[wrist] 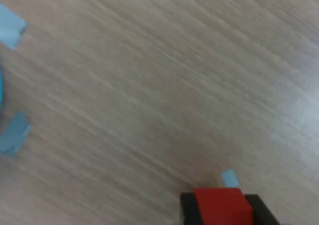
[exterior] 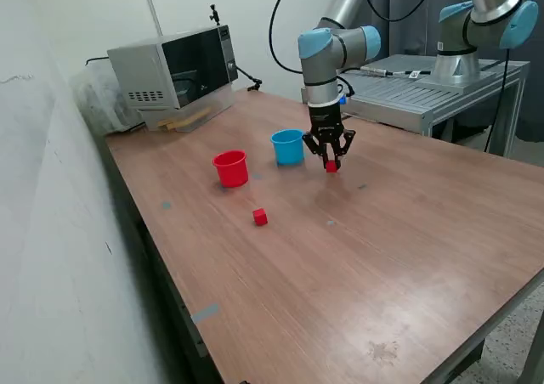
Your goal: Place red objects in the red bin, and blue objects in the blue bin.
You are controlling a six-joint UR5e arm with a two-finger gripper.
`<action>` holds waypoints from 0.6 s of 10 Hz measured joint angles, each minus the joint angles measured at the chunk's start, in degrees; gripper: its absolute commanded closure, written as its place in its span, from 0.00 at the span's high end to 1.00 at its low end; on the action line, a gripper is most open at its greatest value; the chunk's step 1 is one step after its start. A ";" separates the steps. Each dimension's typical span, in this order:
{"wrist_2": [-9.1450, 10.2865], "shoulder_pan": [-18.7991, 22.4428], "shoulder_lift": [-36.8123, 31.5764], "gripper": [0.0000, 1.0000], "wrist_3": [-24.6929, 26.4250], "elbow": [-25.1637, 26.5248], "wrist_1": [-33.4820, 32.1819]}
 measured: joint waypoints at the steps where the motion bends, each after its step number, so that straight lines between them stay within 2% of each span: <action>1: -0.10 0.00 -0.57 0.00 0.08 -0.25 0.16; 3: -0.47 -0.01 -2.08 0.00 1.34 -2.97 0.50; 6: -2.72 -0.35 -2.65 0.00 7.17 -12.66 4.07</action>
